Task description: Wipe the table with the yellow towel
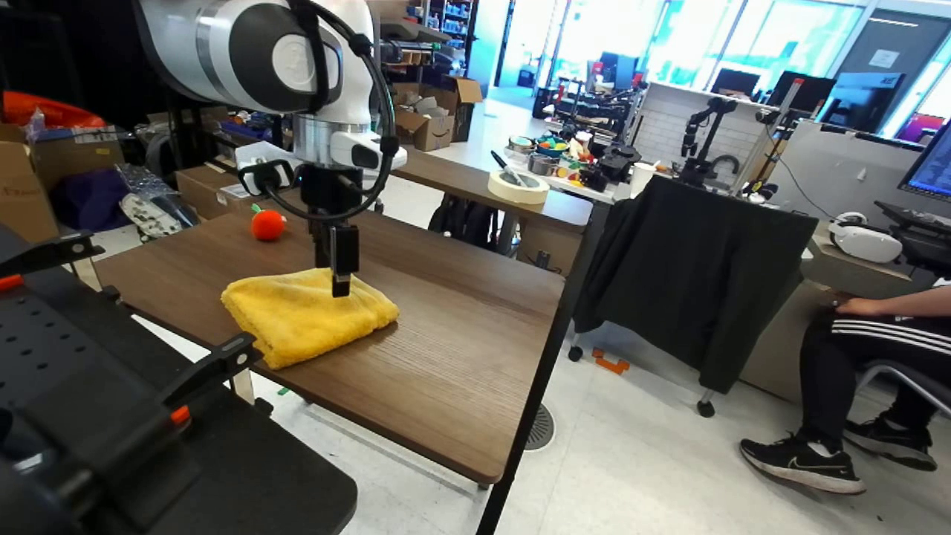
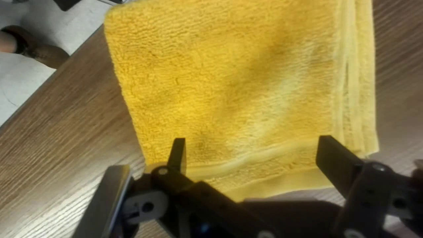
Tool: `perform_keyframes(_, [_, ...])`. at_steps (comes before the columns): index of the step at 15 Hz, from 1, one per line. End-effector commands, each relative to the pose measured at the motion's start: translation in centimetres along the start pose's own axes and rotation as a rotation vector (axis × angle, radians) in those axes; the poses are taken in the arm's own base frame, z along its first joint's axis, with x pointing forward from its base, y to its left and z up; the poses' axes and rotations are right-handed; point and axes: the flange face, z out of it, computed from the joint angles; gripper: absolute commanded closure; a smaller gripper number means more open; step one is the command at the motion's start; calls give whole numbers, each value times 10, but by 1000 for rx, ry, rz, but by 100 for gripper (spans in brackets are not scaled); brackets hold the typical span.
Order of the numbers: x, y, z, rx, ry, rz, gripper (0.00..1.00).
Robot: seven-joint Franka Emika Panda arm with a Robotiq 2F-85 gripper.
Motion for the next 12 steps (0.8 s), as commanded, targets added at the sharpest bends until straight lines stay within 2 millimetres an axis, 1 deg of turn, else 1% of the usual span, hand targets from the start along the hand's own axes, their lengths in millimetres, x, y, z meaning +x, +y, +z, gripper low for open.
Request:
perform_keyframes(1, [-1, -1, -2, 8, 8, 4, 0])
perform_keyframes(6, [-2, 0, -3, 11, 12, 10, 0])
perform_keyframes(8, [-2, -19, -13, 32, 79, -28, 0])
perform_keyframes(9, [-2, -32, -20, 43, 111, -54, 0])
perform_keyframes(11, [2, -67, -30, 68, 162, -96, 0])
perform_keyframes(12, [5, -88, -34, 92, 162, -115, 0])
